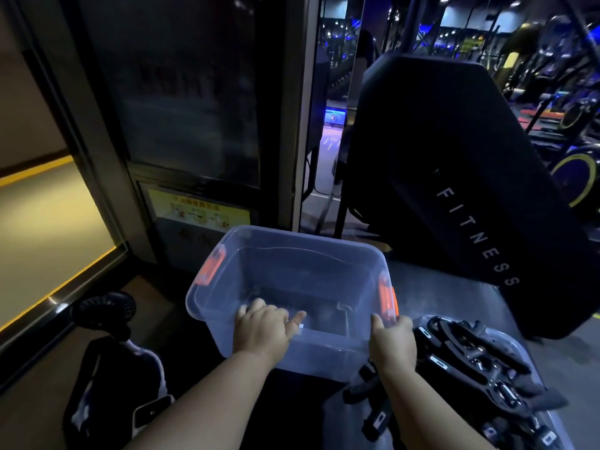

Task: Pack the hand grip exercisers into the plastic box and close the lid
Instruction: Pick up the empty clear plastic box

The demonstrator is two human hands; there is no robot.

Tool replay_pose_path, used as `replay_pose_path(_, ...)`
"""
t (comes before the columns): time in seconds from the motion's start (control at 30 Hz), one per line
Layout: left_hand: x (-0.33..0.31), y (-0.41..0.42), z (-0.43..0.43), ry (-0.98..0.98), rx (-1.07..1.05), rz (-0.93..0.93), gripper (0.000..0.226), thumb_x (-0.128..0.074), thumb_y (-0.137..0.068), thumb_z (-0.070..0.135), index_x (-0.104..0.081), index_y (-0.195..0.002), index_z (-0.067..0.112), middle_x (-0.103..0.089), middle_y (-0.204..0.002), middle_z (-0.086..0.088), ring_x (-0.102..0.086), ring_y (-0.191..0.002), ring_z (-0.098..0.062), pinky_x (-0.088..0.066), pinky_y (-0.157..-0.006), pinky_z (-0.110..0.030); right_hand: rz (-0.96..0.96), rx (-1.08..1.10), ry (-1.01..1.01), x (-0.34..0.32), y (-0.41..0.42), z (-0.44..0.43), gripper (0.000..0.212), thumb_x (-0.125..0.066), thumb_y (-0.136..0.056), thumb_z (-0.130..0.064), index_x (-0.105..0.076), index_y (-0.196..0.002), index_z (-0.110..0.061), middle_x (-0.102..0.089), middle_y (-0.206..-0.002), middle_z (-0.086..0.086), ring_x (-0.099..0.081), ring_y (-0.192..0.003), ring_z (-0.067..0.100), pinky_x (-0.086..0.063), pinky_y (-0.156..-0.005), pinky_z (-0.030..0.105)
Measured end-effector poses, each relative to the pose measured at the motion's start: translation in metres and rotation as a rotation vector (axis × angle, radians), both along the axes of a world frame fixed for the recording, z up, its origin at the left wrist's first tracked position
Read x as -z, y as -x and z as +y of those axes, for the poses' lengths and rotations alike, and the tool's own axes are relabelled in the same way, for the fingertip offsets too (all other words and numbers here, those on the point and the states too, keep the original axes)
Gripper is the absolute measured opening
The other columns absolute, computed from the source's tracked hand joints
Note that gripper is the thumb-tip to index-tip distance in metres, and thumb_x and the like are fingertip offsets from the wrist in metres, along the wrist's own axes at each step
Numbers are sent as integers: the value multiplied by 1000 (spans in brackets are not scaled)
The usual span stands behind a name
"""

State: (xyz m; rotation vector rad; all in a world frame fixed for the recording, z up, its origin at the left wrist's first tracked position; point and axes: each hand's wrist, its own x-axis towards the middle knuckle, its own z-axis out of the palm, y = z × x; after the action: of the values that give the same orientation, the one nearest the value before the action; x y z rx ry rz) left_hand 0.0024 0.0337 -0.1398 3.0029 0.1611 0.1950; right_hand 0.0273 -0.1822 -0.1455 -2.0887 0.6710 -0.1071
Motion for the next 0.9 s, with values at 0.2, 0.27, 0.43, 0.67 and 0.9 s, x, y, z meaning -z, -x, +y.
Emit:
replay_pose_path(0.2, 9, -20, -1, 22, 22, -186, 55, -22, -92, 64, -38, -59, 24, -59, -79, 11, -46, -100, -13, -24, -86, -33, -128, -52, -28, 4, -22, -5, 20, -52, -91, -21, -47, -105, -7, -54, -82, 4, -52, -69, 22, -35, -58, 32)
replay_pose_path(0.27, 10, -30, -1, 18, 28, -211, 54, -23, -93, 63, -39, -59, 24, -63, -80, 10, -47, -100, -13, -25, -86, -33, -168, -61, -21, 5, -33, -6, 15, -50, -91, -18, -46, -102, -8, -51, -76, 0, -46, -63, 12, -30, -52, 30)
replay_pose_path(0.43, 18, -49, -7, -10, 62, -337, 56, -36, -92, 55, -52, -54, 17, -65, -63, 0, -59, -80, -23, -36, -74, -35, -292, -70, -1, 20, -56, -8, 8, -46, -92, -17, -44, -96, -11, -51, -73, 0, -46, -62, 9, -26, -49, 25)
replay_pose_path(0.67, 34, -62, -2, -51, 142, -561, 55, -31, -87, 50, -58, -55, 15, -63, -60, -6, -58, -64, -32, -26, -62, -31, -481, -55, -92, 34, -75, -11, 7, -48, -92, -17, -45, -91, -10, -47, -72, -3, -43, -62, 7, -28, -51, 23)
replay_pose_path(0.9, 61, -31, -2, -54, 205, -800, 53, -38, -84, 44, -49, -43, 13, -53, -43, -5, -52, -43, -32, -36, -51, -30, -588, -32, -156, 53, -40, -10, 10, -48, -88, -19, -47, -96, -14, -50, -77, -2, -49, -66, 16, -34, -54, 30)
